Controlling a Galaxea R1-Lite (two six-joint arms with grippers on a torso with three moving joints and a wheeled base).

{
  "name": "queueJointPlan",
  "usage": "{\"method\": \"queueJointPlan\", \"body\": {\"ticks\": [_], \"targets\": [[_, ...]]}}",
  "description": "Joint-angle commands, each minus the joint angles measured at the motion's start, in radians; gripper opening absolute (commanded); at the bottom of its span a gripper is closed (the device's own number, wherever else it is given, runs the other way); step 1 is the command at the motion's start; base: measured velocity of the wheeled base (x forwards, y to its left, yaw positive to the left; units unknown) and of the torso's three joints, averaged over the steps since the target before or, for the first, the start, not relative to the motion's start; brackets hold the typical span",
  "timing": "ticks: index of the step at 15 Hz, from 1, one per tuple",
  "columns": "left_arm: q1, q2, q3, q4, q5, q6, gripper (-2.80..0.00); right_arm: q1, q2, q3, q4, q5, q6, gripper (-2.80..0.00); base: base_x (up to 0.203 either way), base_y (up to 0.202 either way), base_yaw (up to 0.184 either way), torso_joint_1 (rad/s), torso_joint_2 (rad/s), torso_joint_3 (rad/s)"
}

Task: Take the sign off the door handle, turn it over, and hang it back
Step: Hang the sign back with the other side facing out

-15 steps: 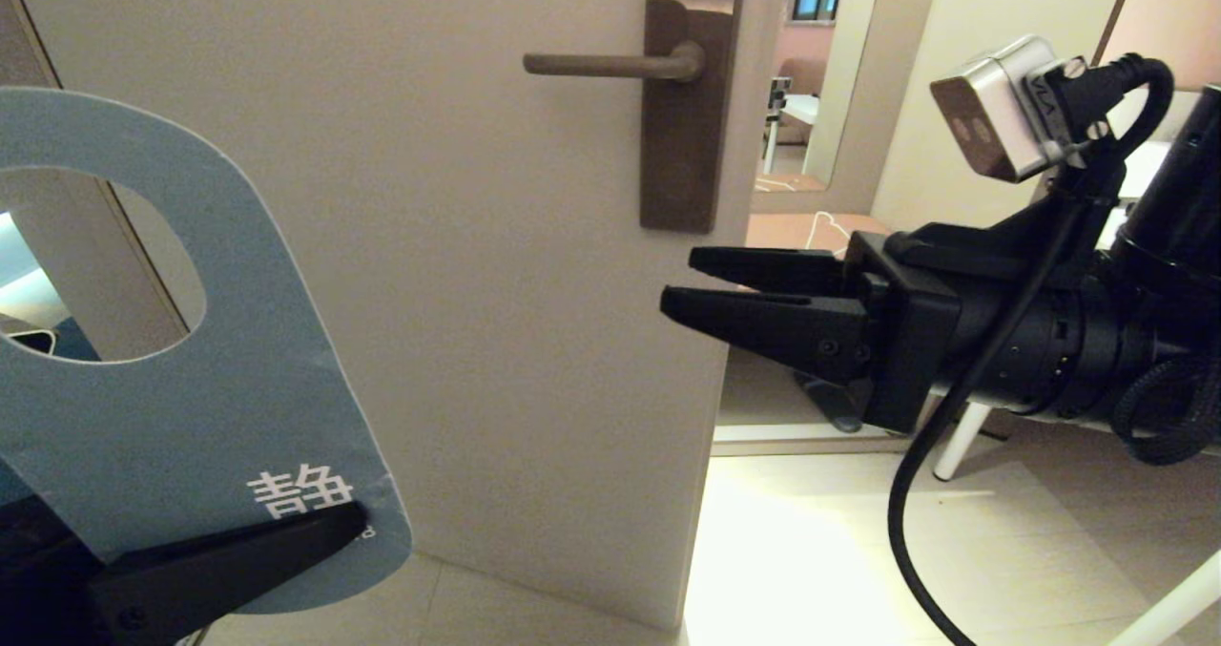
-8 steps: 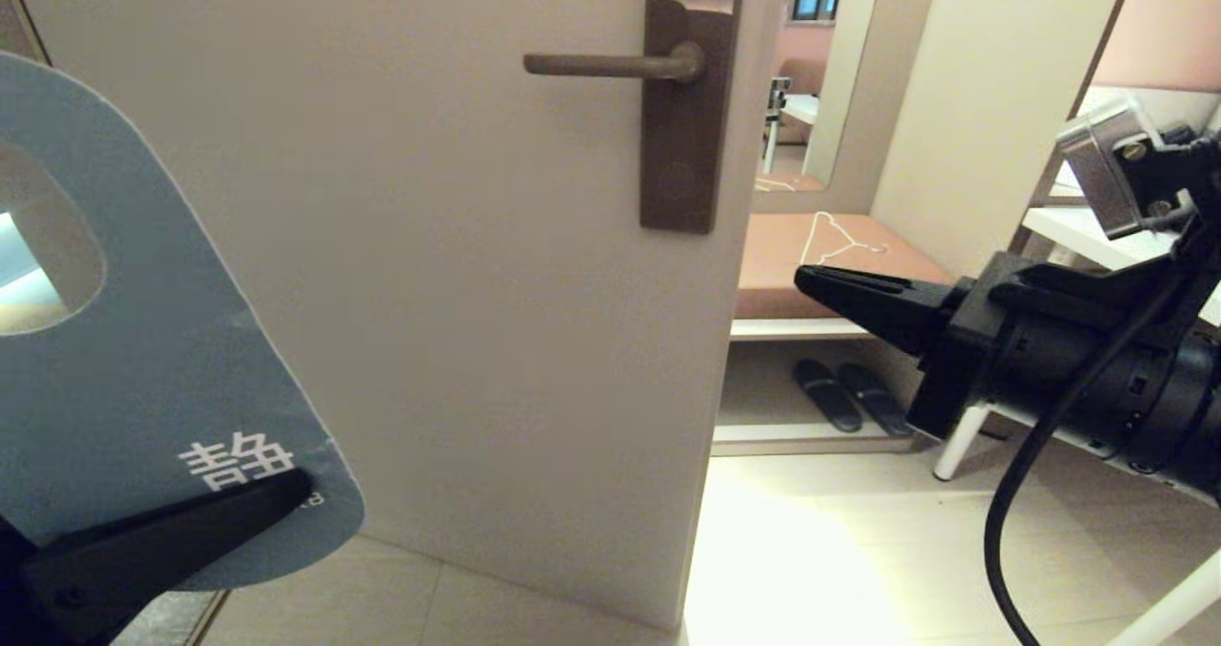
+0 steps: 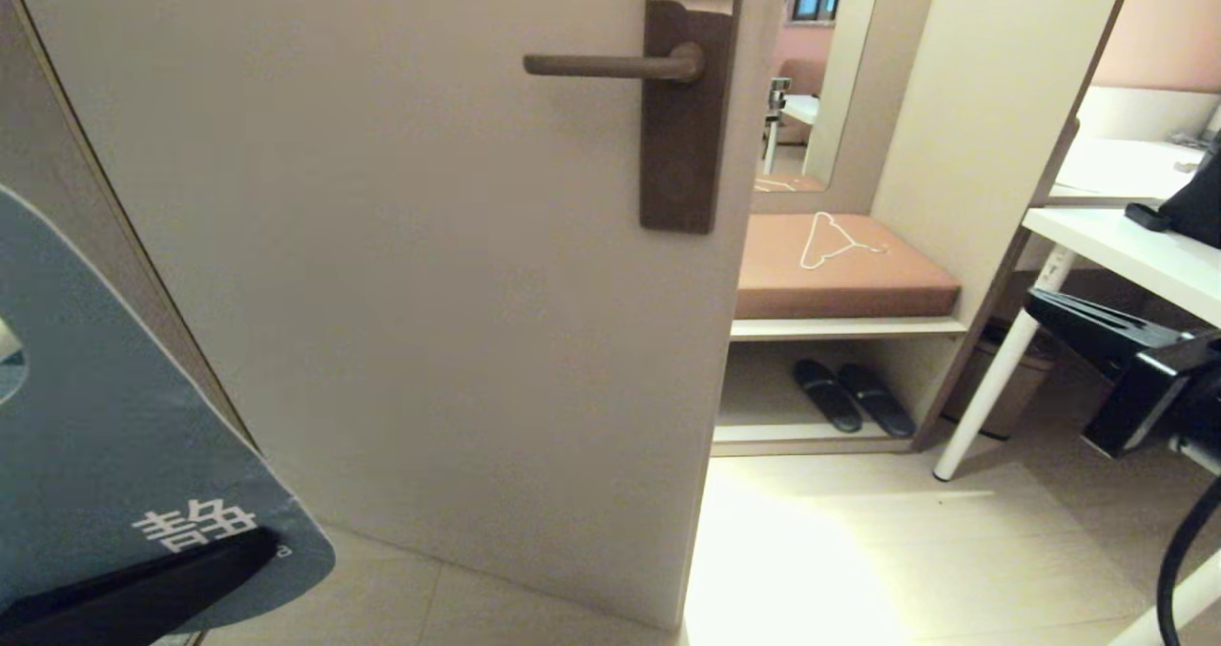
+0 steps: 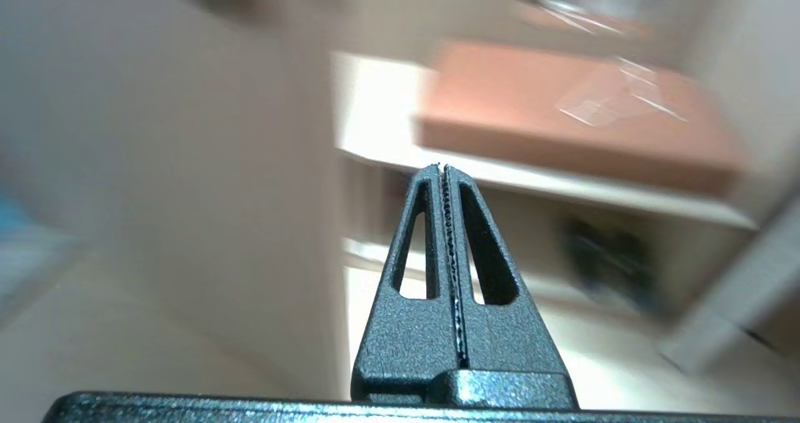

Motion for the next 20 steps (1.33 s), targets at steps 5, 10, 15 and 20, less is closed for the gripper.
{"method": "queueJointPlan", "body": {"ticks": [5,10,15,20], "targets": [[0.005,-0.046,0.029,0.002,0.002,-0.001,-2.80,-0.345,-0.365,0.362,0.059,0.001,-0.071,-2.80,0.000,0.000,0.000,0.000,0.00,0.000],[0.037,-0.164,0.033,0.167,0.012,-0.001,-2.80,-0.551,-0.727,0.430,0.375,0.077,-0.092,-2.80,0.000,0.000,0.000,0.000,0.00,0.000],[0.051,-0.169,0.031,0.195,0.019,0.000,-2.80,-0.568,-0.814,0.496,0.492,0.319,-0.095,-2.80,0.000,0.000,0.000,0.000,0.00,0.000],[0.180,-0.172,0.026,0.294,0.025,0.117,-2.80,-0.532,-0.831,0.494,0.584,0.311,-0.056,-2.80,0.000,0.000,0.000,0.000,0.00,0.000]]}}
